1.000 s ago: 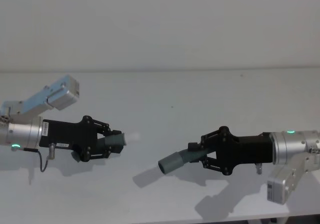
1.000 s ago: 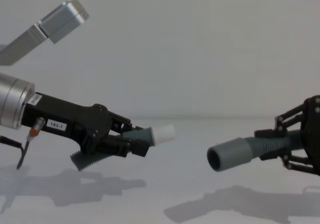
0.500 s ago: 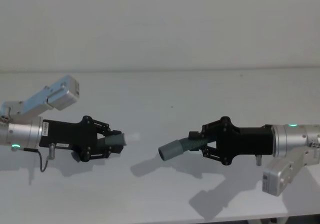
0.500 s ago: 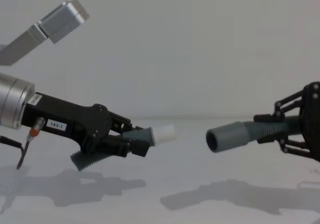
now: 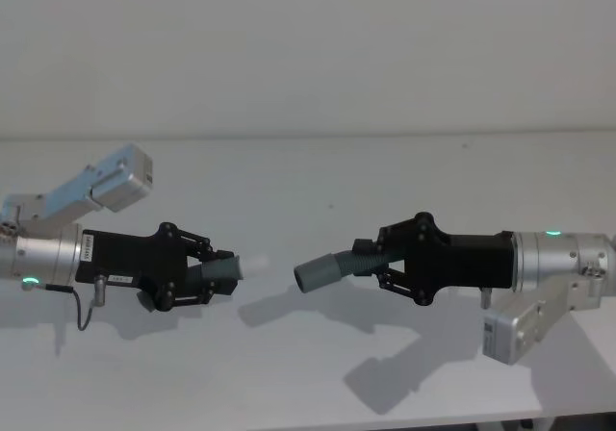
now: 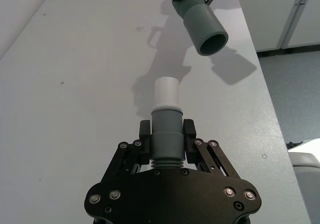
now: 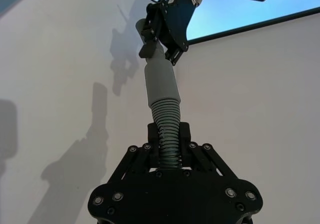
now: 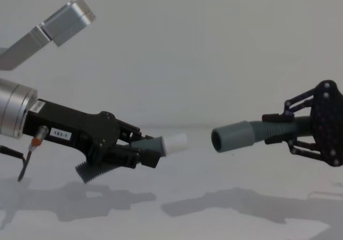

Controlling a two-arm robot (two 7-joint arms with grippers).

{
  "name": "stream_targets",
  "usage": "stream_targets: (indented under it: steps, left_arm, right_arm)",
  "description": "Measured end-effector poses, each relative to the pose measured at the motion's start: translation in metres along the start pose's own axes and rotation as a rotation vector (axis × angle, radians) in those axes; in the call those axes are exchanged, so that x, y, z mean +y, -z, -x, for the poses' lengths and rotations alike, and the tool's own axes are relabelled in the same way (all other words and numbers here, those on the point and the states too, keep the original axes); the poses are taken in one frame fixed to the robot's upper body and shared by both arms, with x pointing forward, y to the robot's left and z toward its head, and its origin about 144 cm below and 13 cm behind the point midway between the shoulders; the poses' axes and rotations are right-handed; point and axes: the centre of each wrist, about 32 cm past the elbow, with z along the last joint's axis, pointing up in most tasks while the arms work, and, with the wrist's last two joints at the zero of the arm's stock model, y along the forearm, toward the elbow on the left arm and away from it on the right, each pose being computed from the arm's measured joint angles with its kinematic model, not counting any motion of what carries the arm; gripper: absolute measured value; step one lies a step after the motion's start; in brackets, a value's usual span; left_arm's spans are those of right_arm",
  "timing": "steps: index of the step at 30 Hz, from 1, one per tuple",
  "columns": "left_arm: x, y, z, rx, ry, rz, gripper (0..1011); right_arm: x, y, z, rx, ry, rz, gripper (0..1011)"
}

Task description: Use both hands to pick up one end of the pipe from the table, align the ends, and insert them.

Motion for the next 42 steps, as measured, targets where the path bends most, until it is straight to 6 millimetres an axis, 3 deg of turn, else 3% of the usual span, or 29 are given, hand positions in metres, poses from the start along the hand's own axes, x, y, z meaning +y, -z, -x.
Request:
stream_targets:
  steps: [42]
  left_arm:
    - [0.000, 0.000, 0.000, 0.000, 0.000, 0.000, 354]
  right_arm:
    - [0.016, 0.005, -0.002, -0.008, -0.001, 0.101, 204]
